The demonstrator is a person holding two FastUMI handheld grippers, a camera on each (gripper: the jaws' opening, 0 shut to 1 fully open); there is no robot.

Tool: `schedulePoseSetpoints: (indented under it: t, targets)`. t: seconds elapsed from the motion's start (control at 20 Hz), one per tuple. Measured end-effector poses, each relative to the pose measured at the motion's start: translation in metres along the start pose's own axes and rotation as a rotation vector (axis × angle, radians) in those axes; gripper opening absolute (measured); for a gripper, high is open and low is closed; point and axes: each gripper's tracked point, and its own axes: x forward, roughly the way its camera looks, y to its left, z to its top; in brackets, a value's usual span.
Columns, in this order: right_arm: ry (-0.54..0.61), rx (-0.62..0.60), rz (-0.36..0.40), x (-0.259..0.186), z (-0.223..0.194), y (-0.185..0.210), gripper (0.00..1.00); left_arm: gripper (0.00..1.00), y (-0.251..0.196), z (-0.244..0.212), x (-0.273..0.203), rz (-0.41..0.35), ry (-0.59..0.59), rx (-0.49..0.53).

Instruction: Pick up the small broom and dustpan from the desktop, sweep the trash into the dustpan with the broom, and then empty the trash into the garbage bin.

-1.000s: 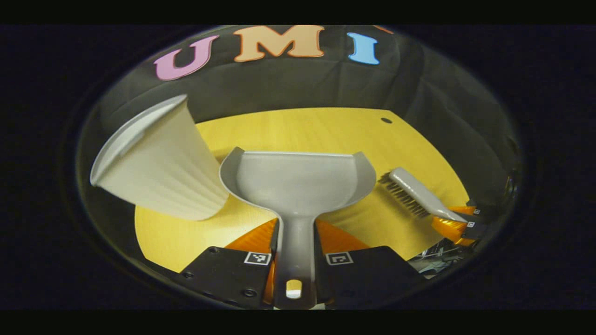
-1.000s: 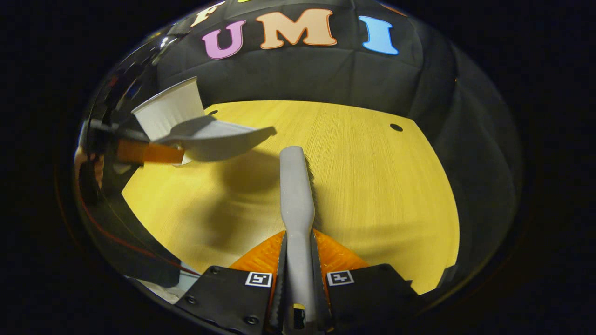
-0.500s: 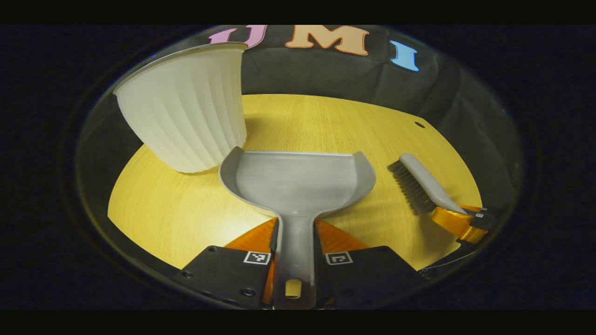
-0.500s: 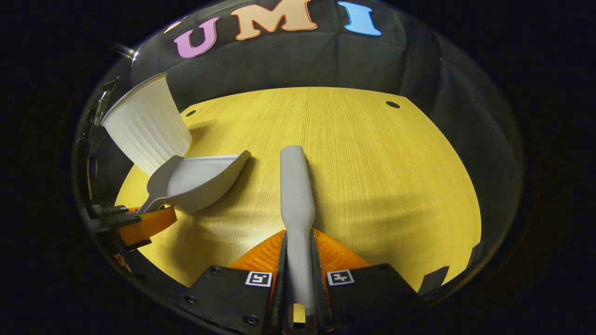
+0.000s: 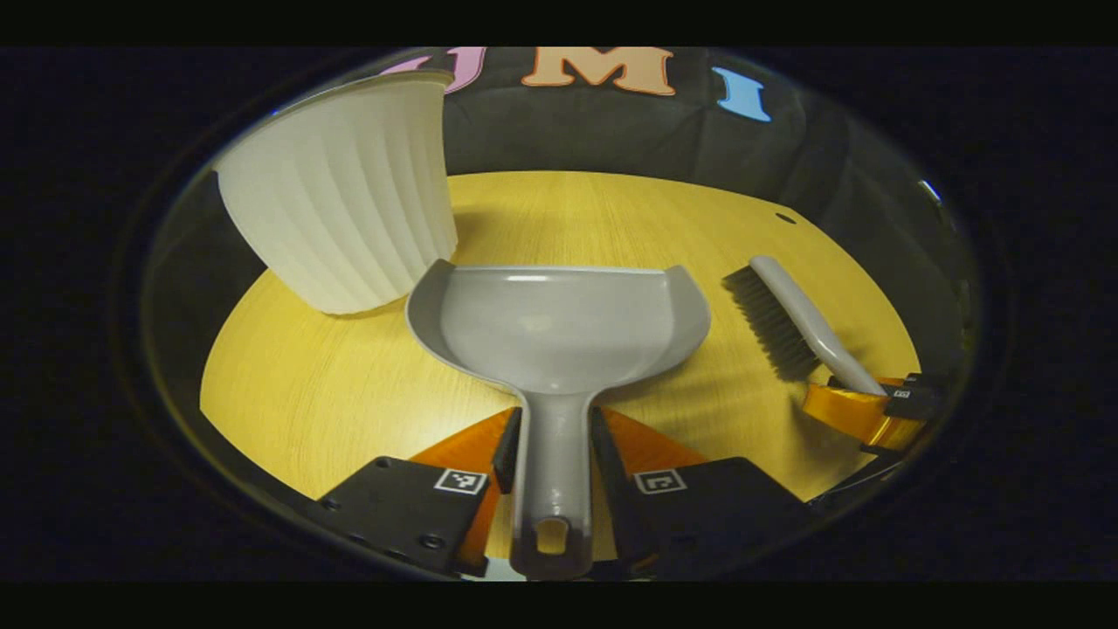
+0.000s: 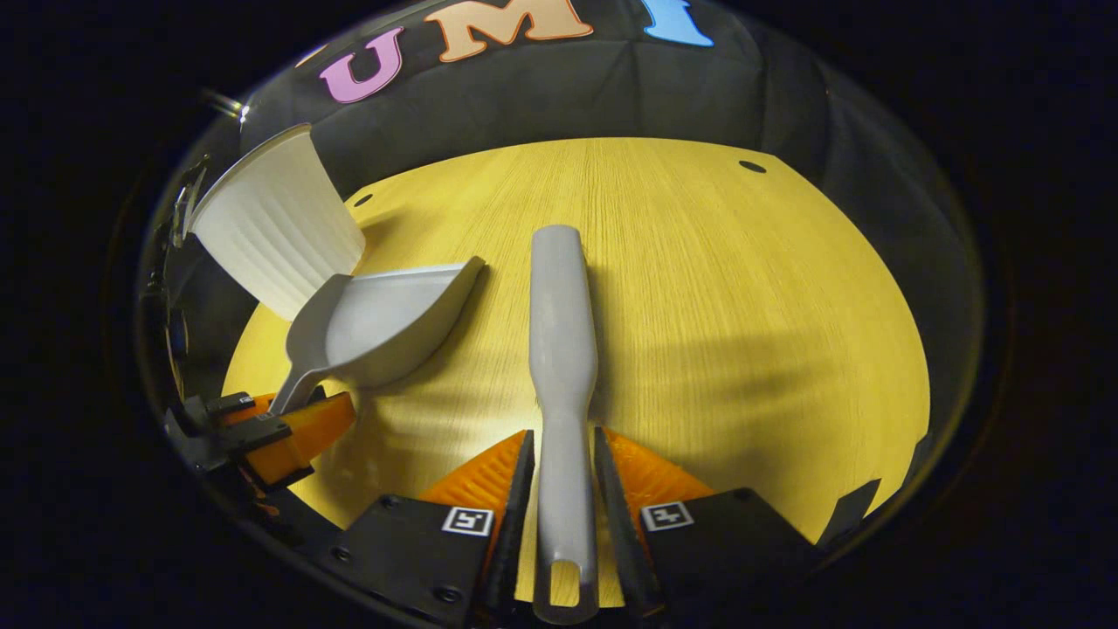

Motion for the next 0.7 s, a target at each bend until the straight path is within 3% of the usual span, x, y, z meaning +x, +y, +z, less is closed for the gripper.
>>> schedulePoseSetpoints:
  t: [0.05,0.1,0.15,0.2,0.25,0.3,0.35,0.5,0.7]
  targets:
    - [0.002,-0.005,0.010,-0.002,-0.002,0.000,0.46,0.54,0.000,-0.001,0.000,-0.004,-0.002,0.006]
    - [0.001,-0.010,0.019,-0.001,-0.003,0.001,0.68,0.68,-0.001,-0.001,0.001,-0.008,-0.010,0.004]
    - [0.000,-0.019,0.027,-0.002,-0.003,0.003,0.72,0.76,-0.003,-0.002,0.000,-0.006,-0.016,-0.008]
    - [-0.006,-0.019,0.030,-0.009,-0.005,0.005,0.86,0.87,-0.004,-0.002,-0.001,-0.010,-0.017,-0.020]
    - [-0.022,-0.024,0.029,-0.008,0.000,0.004,1.00,0.92,-0.005,-0.002,-0.003,-0.011,-0.022,-0.030]
    - [-0.041,-0.026,0.030,-0.012,0.004,0.004,1.00,1.00,-0.004,-0.001,-0.006,-0.010,-0.032,-0.031]
    - [-0.061,-0.030,0.033,-0.015,0.007,0.004,0.96,0.99,-0.001,0.001,-0.012,-0.003,-0.044,-0.024]
    - [-0.151,-0.047,0.052,-0.041,0.025,0.006,1.00,0.98,0.005,0.022,-0.035,0.041,-0.147,-0.020]
    - [-0.387,-0.047,0.124,-0.113,0.058,0.025,0.99,0.98,-0.002,0.078,-0.111,0.016,-0.363,-0.059]
